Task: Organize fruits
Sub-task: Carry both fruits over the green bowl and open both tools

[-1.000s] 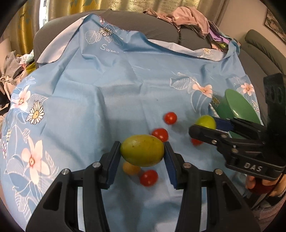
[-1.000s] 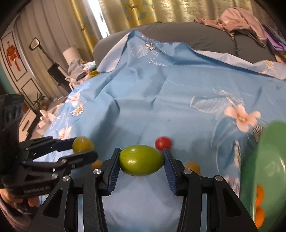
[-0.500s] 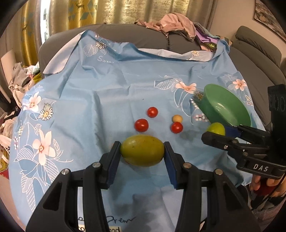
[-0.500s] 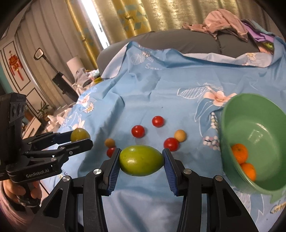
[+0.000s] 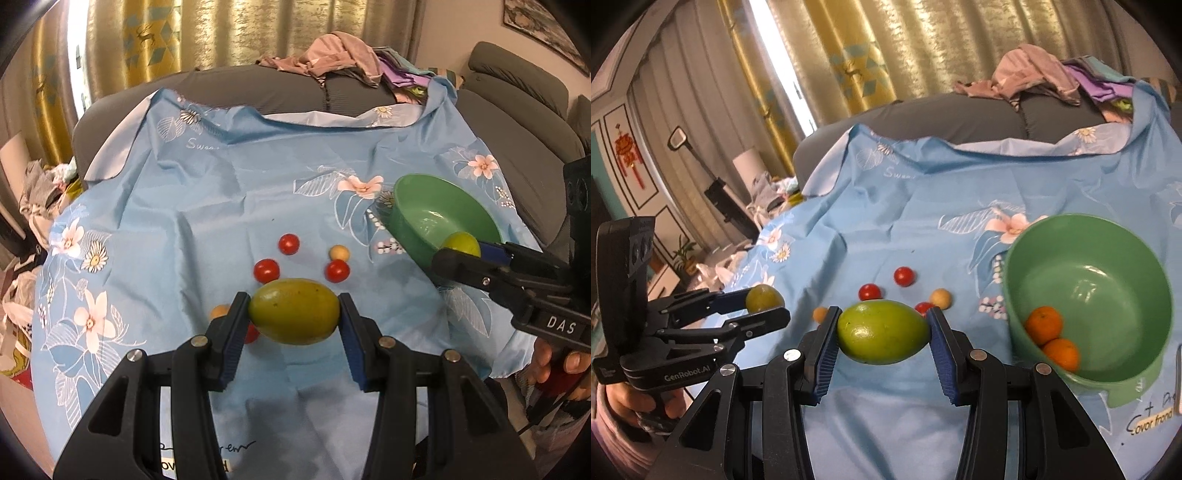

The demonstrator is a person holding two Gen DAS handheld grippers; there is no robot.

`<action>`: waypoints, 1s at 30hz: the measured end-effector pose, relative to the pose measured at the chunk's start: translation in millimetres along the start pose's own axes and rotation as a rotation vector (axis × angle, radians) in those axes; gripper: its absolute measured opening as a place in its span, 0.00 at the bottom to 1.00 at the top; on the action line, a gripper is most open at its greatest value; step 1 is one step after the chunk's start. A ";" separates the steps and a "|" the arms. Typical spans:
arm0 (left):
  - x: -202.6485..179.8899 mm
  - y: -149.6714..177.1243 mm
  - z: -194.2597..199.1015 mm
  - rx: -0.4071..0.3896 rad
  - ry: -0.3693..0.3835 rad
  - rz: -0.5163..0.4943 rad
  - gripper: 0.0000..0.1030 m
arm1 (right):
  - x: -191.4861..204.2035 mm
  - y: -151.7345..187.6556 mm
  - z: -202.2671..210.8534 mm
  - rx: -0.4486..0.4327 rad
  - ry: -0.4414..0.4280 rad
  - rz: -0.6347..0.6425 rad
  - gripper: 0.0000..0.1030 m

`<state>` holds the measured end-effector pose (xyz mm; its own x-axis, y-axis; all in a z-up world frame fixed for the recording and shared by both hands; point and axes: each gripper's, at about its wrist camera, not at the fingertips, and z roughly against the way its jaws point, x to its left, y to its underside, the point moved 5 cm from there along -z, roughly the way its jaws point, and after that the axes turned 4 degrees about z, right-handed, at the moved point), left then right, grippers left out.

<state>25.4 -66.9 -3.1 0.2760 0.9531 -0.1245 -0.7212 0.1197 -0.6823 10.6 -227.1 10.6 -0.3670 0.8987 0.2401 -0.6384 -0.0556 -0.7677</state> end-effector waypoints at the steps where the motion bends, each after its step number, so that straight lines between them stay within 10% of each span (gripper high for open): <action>1: -4.0 -2.0 -1.0 0.000 0.000 -0.011 0.46 | -3.6 -0.1 1.7 -0.005 0.003 -0.005 0.47; 30: -155.2 -54.7 -90.9 0.045 0.146 -0.301 0.46 | -131.4 15.0 48.2 -0.076 0.280 -0.170 0.47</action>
<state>79.8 -246.6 -11.9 0.5661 0.8239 -0.0262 -0.6200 0.4046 -0.6723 16.7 -366.9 -3.9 -0.0522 0.9776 0.2041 -0.6188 0.1287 -0.7749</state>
